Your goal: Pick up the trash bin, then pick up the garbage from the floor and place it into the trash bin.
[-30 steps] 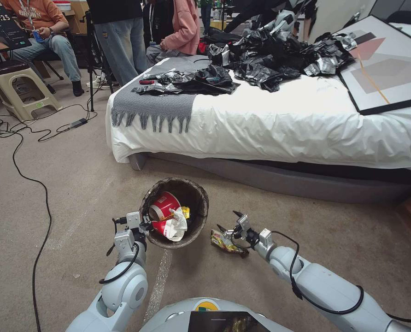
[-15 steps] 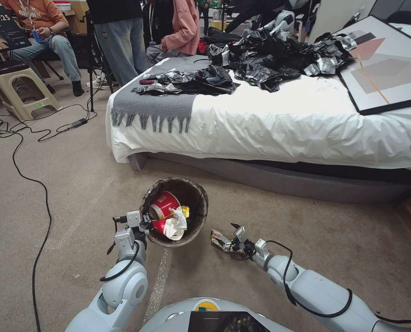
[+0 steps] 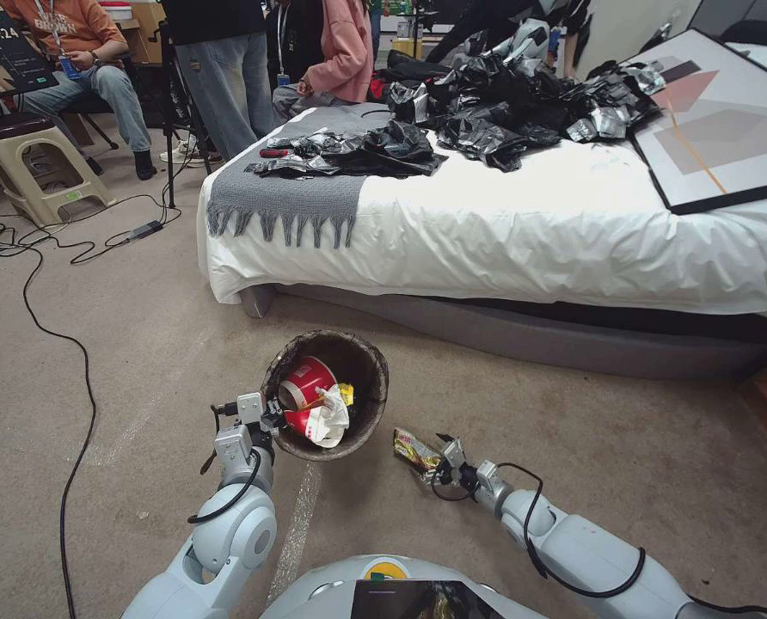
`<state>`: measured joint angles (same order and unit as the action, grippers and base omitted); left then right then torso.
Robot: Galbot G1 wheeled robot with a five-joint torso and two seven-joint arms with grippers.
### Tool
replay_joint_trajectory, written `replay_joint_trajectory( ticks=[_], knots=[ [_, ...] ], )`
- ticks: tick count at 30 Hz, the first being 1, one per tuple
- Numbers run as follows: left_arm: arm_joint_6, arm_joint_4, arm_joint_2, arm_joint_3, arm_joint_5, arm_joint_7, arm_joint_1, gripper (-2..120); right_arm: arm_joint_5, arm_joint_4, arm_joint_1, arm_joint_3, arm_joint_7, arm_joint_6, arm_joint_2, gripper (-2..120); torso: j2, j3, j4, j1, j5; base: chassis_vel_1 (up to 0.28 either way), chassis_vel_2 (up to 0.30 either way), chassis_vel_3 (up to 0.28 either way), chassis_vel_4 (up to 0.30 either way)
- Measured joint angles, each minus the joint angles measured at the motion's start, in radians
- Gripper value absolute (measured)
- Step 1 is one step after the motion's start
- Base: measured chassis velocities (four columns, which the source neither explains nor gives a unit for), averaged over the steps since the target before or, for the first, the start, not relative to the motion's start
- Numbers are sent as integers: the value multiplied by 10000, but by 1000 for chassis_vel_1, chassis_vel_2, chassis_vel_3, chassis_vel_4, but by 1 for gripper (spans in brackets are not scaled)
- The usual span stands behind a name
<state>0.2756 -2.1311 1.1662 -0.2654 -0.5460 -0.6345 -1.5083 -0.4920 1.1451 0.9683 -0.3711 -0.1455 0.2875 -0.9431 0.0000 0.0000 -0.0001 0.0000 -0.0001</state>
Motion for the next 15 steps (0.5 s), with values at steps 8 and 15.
replay_joint_trajectory(
  ticks=[8,15],
  knots=[
    [-11,19,5,-3,-6,1,8,0,153,-404,18,18,-40,90,-240,100,0,0,1,0,1,0,0,0,0],
    [-14,19,-21,-18,-43,-4,46,0,481,-1148,31,40,-44,342,-706,100,0,0,1,0,1,0,0,0,0]
  ],
)
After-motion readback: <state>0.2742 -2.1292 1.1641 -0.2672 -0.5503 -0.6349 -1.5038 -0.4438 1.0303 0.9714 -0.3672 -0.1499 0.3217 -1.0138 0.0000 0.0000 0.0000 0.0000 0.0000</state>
